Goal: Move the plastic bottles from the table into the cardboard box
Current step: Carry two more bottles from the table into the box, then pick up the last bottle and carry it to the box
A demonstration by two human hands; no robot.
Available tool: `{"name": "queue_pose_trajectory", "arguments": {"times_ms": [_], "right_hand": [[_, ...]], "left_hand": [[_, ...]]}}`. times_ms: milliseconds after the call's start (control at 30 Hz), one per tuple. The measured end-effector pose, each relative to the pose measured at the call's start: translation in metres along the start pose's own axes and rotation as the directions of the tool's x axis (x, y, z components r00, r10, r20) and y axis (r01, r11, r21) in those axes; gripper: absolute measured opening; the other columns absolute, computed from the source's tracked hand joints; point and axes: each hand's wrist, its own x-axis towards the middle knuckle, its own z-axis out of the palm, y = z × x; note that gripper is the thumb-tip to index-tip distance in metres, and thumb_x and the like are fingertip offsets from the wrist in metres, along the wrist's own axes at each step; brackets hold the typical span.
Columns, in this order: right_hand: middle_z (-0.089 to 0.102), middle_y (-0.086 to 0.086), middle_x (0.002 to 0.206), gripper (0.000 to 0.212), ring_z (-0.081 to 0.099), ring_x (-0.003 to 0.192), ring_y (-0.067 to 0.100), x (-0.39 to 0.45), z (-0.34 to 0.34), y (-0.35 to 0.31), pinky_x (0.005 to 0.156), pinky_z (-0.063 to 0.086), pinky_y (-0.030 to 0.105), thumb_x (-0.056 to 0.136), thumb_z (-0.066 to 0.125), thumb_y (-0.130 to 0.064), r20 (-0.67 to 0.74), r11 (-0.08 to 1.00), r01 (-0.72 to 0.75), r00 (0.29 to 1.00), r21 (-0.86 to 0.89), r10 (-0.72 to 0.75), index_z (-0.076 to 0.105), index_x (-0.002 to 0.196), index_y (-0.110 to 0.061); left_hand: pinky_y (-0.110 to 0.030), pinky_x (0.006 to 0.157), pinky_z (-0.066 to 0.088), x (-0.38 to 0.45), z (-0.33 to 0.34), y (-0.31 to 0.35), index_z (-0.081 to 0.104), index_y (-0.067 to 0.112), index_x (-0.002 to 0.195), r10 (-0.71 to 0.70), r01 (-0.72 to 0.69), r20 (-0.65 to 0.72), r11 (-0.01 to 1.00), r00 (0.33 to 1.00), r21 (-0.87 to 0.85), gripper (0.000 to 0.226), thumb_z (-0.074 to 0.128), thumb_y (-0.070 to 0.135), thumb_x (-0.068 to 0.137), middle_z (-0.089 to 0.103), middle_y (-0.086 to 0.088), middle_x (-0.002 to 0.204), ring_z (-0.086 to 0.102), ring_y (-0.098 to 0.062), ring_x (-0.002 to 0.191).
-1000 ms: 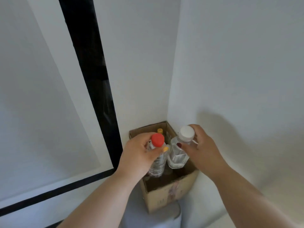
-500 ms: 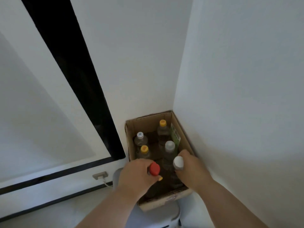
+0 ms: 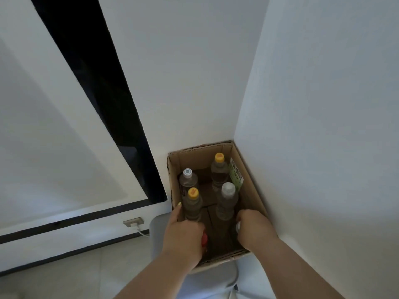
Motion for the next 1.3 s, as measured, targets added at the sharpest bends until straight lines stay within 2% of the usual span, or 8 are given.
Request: {"name": "queue_pose_trajectory", "arguments": {"times_ms": [167, 367, 467, 667, 767, 933, 1100, 1300], "right_hand": [[0.069, 0.005, 0.117, 0.022, 0.065, 0.11, 0.023, 0.006, 0.005, 0.0, 0.087, 0.052, 0.029, 0.091, 0.059, -0.015, 0.013, 0.999, -0.023, 1.0, -0.037, 0.023, 0.064, 0.113, -0.016], [0.069, 0.007, 0.115, 0.02, 0.067, 0.106, 0.025, 0.01, 0.005, -0.001, 0.081, 0.052, 0.029, 0.093, 0.058, -0.014, 0.049, 0.998, -0.019, 0.999, -0.052, 0.022, 0.066, 0.111, -0.013], [0.069, 0.007, 0.112, 0.02, 0.067, 0.102, 0.025, 0.009, 0.006, 0.001, 0.072, 0.046, 0.026, 0.09, 0.058, -0.014, 0.079, 0.999, -0.001, 0.997, -0.037, 0.004, 0.065, 0.109, -0.014], [0.072, -0.002, 0.105, 0.029, 0.066, 0.093, 0.018, -0.002, -0.002, 0.0, 0.073, 0.051, 0.025, 0.08, 0.067, -0.019, 0.047, 0.991, 0.049, 0.997, 0.128, -0.055, 0.068, 0.108, -0.024], [0.074, -0.005, 0.099, 0.027, 0.069, 0.091, 0.017, -0.017, -0.01, -0.004, 0.078, 0.057, 0.032, 0.079, 0.07, -0.022, -0.089, 0.947, 0.1, 0.993, 0.306, -0.076, 0.071, 0.106, -0.026], [0.068, -0.01, 0.117, 0.045, 0.063, 0.108, 0.011, -0.057, -0.041, -0.029, 0.091, 0.05, 0.026, 0.084, 0.074, -0.019, -0.258, 0.794, 0.208, 0.964, 0.571, -0.067, 0.064, 0.128, -0.024], [0.068, -0.015, 0.123, 0.048, 0.066, 0.107, -0.001, -0.118, -0.085, -0.065, 0.084, 0.049, 0.008, 0.085, 0.074, -0.017, -0.457, 0.589, 0.45, 0.877, 0.671, -0.149, 0.061, 0.13, -0.028], [0.071, -0.005, 0.125, 0.048, 0.068, 0.115, 0.016, -0.21, -0.097, -0.089, 0.1, 0.051, 0.042, 0.076, 0.081, -0.015, -0.62, 0.125, 0.645, 0.761, 0.753, -0.19, 0.067, 0.118, -0.033]], "left_hand": [[-0.038, 0.111, 0.022, -0.002, -0.01, 0.003, 0.069, 0.025, 0.102, 0.038, -0.041, 0.065, 0.998, 0.997, 0.051, 0.025, 0.053, 0.035, 0.085, 0.071, 0.013, 0.106, 0.054, -0.013, 0.119], [-0.025, 0.106, -0.024, -0.003, -0.012, -0.002, 0.071, 0.031, 0.094, 0.085, -0.081, 0.066, 0.994, 0.994, -0.067, 0.022, 0.061, 0.044, 0.08, 0.075, 0.014, 0.094, 0.058, -0.009, 0.118], [-0.023, 0.104, -0.029, -0.006, -0.015, -0.007, 0.069, 0.034, 0.1, 0.132, -0.119, 0.084, 0.982, 0.988, -0.15, 0.027, 0.063, 0.046, 0.076, 0.074, 0.017, 0.098, 0.06, -0.003, 0.113], [-0.024, 0.117, -0.011, -0.017, -0.029, -0.015, 0.058, 0.04, 0.129, 0.109, -0.087, 0.037, 0.918, 0.993, -0.386, 0.045, 0.068, 0.041, 0.084, 0.061, 0.023, 0.133, 0.045, 0.003, 0.132], [-0.025, 0.119, 0.029, -0.025, -0.035, -0.024, 0.054, 0.043, 0.133, 0.003, 0.0, 0.005, 0.826, 1.0, -0.563, 0.053, 0.074, 0.035, 0.084, 0.061, 0.024, 0.13, 0.051, 0.008, 0.123], [-0.013, 0.095, 0.044, -0.045, -0.073, -0.039, 0.057, 0.05, 0.121, -0.118, -0.005, -0.103, 0.63, 0.988, -0.776, 0.049, 0.077, 0.025, 0.083, 0.064, 0.034, 0.112, 0.055, 0.025, 0.104], [-0.015, 0.096, 0.048, -0.073, -0.128, -0.051, 0.058, 0.038, 0.129, -0.124, -0.128, -0.208, 0.465, 0.97, -0.876, 0.045, 0.07, 0.026, 0.088, 0.069, 0.024, 0.118, 0.061, 0.015, 0.107], [-0.025, 0.1, 0.05, -0.134, -0.178, -0.049, 0.059, 0.03, 0.13, -0.037, -0.338, -0.352, 0.197, 0.935, -0.92, 0.049, 0.071, 0.039, 0.084, 0.071, 0.014, 0.124, 0.065, -0.002, 0.117]]}}
